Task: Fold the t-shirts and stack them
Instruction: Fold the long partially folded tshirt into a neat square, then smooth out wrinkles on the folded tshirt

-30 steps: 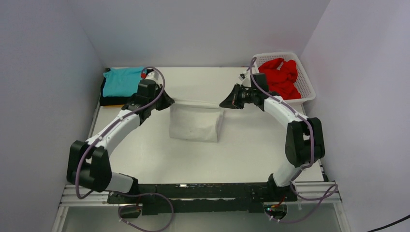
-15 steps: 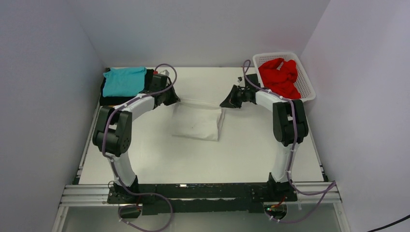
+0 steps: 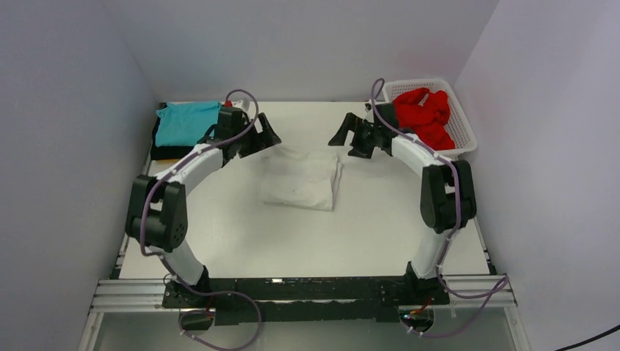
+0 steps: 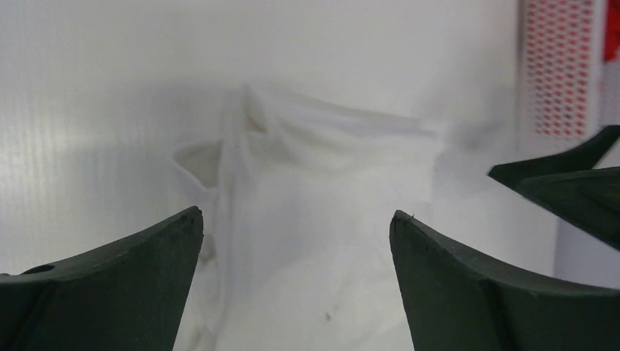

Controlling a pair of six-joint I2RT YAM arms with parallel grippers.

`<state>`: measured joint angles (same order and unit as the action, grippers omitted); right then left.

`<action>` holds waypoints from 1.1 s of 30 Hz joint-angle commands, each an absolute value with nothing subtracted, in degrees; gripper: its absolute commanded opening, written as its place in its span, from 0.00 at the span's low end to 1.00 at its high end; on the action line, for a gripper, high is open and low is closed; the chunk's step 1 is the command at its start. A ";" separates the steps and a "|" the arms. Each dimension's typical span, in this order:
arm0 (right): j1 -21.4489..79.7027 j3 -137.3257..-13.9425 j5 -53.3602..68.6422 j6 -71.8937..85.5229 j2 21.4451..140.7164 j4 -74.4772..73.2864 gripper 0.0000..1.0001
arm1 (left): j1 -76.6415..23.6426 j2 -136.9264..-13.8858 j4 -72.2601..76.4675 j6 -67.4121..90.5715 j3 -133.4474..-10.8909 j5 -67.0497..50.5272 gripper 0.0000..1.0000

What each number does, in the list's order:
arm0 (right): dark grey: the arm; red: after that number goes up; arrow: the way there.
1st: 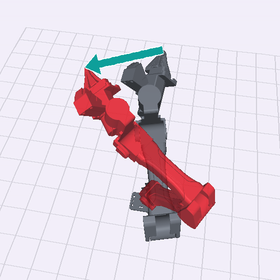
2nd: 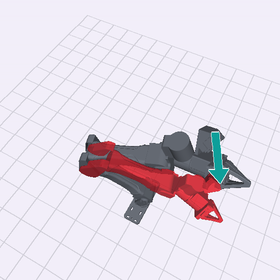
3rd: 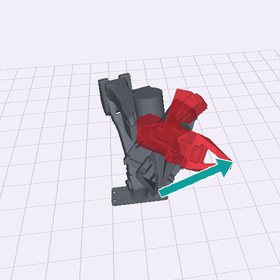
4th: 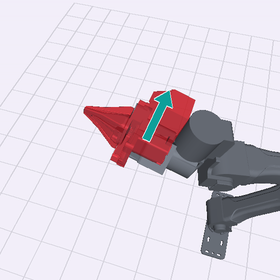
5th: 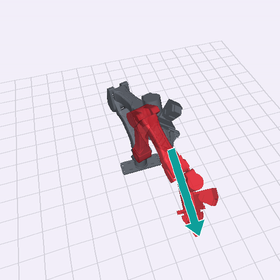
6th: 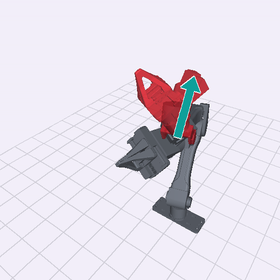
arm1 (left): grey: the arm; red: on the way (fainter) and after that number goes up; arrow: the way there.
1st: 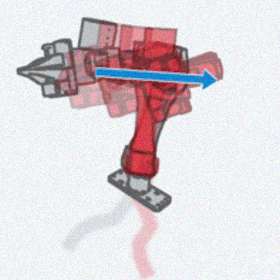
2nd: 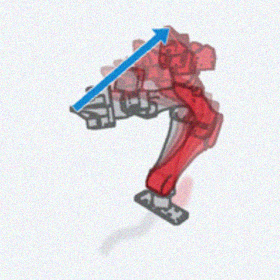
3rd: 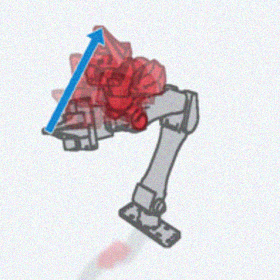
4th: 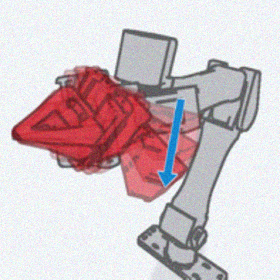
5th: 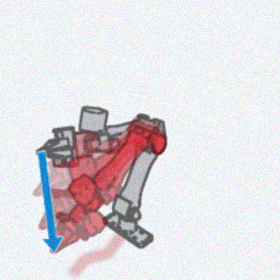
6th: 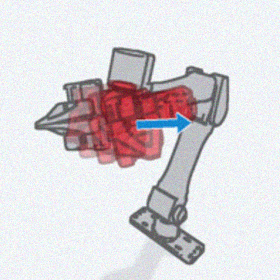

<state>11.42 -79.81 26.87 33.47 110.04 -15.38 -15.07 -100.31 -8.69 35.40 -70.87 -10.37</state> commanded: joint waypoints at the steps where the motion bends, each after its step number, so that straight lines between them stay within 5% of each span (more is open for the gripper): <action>1: 16.01 -69.25 33.17 35.89 98.77 -3.28 1.00 | -16.88 -92.61 -1.53 37.10 -66.67 -21.53 0.99; 8: 18.08 -51.60 50.73 58.94 103.92 37.55 1.00 | -19.57 -97.66 9.47 42.21 -58.84 -30.48 1.00; 12: 17.51 -48.07 54.30 63.99 110.23 46.29 1.00 | -19.48 -101.83 11.13 44.29 -54.77 -31.08 1.00; 22: 14.77 -45.81 35.45 39.02 102.63 11.79 1.00 | -18.11 -97.24 2.01 38.09 -47.69 -21.21 0.99; 28: 16.54 -50.88 36.86 34.08 95.18 6.24 1.00 | -18.19 -88.23 2.04 36.14 -50.47 -22.16 1.00; 33: 17.41 -58.34 39.15 36.76 96.95 11.08 1.00 | -17.70 -92.20 0.09 34.86 -60.91 -21.78 0.99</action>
<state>16.80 -51.75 38.15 37.43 97.41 7.42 -18.24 -90.70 0.45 37.54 -52.66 -22.79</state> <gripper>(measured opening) 0.997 0.994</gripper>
